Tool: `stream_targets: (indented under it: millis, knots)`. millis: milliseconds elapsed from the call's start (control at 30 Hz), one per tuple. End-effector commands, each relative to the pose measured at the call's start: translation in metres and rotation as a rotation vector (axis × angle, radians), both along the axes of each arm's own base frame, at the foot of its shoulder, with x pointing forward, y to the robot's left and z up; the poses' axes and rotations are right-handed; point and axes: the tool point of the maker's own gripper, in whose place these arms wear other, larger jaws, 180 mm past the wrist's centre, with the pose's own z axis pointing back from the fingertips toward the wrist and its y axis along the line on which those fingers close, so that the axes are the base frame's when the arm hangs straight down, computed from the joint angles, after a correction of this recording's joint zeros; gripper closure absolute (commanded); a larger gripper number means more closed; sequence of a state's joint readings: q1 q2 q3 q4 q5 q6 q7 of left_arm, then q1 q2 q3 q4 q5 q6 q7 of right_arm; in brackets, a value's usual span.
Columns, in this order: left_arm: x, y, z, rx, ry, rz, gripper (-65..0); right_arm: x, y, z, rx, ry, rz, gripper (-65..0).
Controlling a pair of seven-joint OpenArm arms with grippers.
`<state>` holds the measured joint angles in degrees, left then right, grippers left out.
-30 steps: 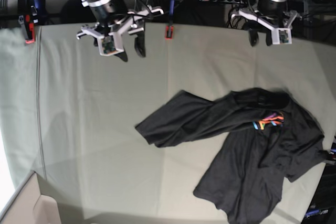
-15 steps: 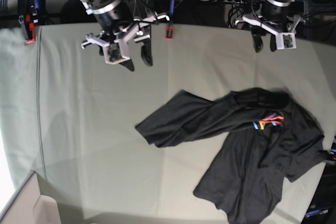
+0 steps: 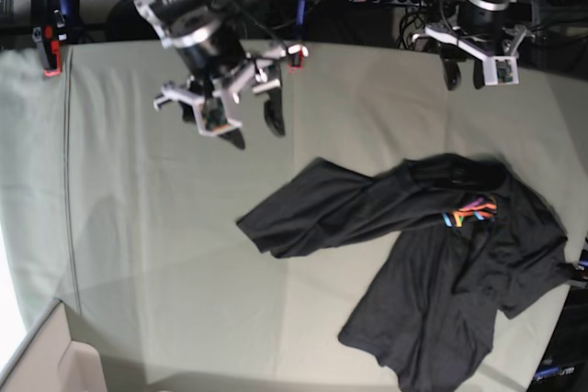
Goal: Layout the t-shirt on the table in an organized manner, then fold the t-shirt properly
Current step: 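Move the right gripper down toward the black t-shirt's sleeve, then grasp the sleeve with the right gripper and drag it outward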
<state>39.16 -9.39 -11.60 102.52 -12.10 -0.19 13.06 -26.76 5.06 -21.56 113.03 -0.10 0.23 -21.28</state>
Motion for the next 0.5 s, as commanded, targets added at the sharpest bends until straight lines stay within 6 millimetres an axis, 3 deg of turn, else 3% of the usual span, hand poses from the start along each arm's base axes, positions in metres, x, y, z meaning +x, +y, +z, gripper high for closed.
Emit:
stream_targets:
  millis: [0,233,467]
  knots:
    - [0.003,0.001,0.009,0.005,-0.036,-0.003,-25.2,0.011,0.003,0.008,0.007,-0.033,0.004,-32.7]
    - [-0.001,-0.001,0.016,0.006,-0.040,-0.011,-25.2,0.057,0.018,0.002,-0.046,-0.019,0.055,-35.2]
    - [-0.003,0.027,0.024,0.054,-0.052,0.054,-25.2,0.084,0.026,-0.022,-0.067,0.031,0.053,-35.6]
